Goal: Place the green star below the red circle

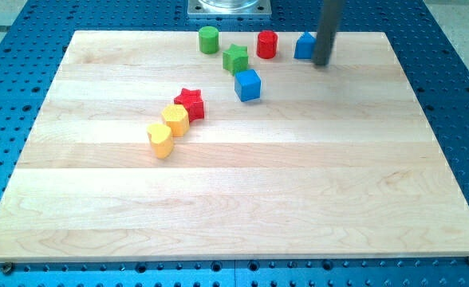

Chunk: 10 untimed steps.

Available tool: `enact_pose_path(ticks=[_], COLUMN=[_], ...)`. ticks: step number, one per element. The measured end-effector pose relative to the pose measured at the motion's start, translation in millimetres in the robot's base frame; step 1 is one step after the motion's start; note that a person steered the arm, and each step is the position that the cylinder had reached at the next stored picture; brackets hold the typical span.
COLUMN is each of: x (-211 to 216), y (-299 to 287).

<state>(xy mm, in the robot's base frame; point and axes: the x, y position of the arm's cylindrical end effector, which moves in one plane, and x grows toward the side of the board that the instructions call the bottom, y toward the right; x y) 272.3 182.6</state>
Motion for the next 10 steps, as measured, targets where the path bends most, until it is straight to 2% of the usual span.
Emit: enact_pose_path(ticks=[1,3,4,5,6,7,8,10], x=[21,97,101,71,50,26,4,-4], y=[-5,-182,-179,-175,-239,-241,-208,-173])
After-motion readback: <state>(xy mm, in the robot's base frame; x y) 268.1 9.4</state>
